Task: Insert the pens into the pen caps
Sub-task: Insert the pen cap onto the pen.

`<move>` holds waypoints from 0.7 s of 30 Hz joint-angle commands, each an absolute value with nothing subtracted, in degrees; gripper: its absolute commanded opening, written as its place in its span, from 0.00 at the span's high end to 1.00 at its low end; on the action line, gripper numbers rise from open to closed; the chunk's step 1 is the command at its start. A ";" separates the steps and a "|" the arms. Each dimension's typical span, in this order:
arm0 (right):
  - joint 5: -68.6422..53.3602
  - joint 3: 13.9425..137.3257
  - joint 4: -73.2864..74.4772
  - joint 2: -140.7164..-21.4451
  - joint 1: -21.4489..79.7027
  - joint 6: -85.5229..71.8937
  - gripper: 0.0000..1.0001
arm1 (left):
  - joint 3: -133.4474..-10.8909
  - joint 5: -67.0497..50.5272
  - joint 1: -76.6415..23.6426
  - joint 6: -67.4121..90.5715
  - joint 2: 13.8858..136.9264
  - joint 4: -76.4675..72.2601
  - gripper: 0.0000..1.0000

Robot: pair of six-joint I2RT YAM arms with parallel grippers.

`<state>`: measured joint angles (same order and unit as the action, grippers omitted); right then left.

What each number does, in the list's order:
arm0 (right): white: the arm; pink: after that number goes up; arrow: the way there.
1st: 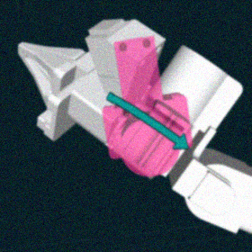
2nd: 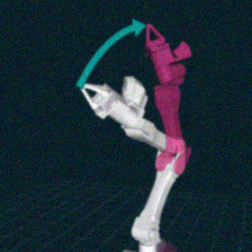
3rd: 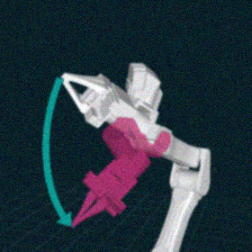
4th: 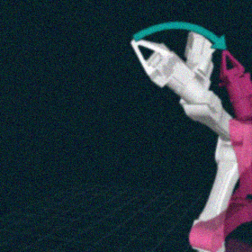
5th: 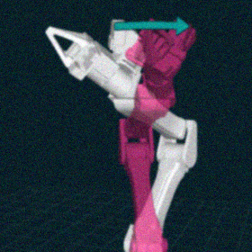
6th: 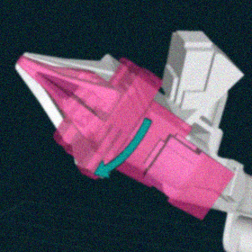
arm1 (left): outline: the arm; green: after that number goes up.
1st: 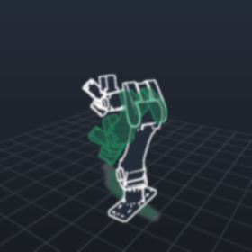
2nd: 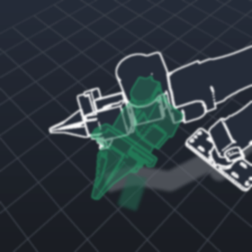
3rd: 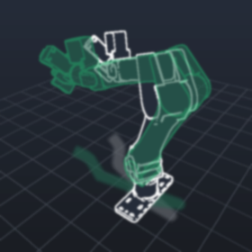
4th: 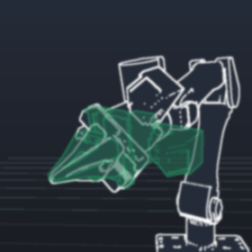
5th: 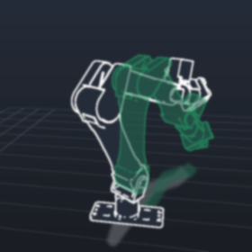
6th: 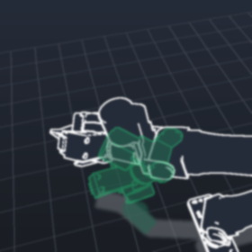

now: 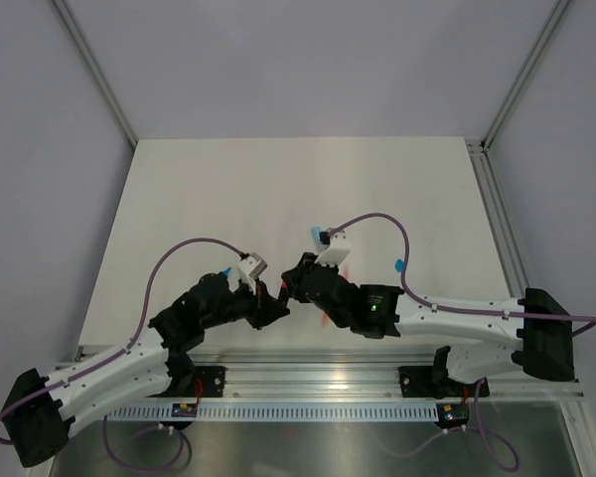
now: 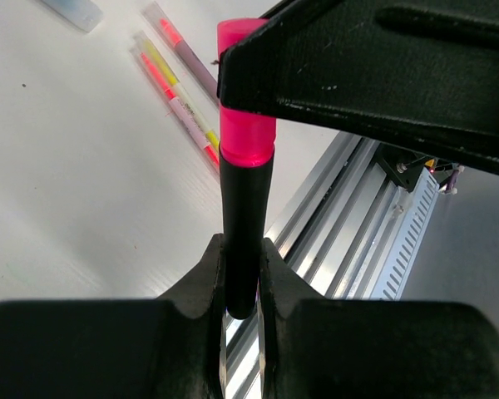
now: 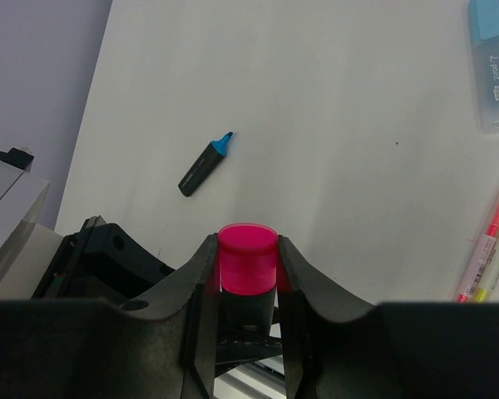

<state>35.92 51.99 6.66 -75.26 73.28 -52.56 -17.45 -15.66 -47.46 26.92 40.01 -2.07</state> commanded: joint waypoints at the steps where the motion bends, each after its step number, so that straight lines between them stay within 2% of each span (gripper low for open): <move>1: 22.06 50.54 13.00 -77.26 80.42 -56.69 1.00 | -26.01 -5.36 -45.88 26.37 39.55 -18.81 1.00; 21: 14.85 43.60 10.20 -77.17 86.39 -59.15 1.00 | -33.39 -6.15 -44.56 24.52 44.03 -23.99 1.00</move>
<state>38.59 46.70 3.68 -75.22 76.86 -56.42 -21.50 -18.17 -47.86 24.82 45.23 6.00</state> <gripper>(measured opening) 0.353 0.127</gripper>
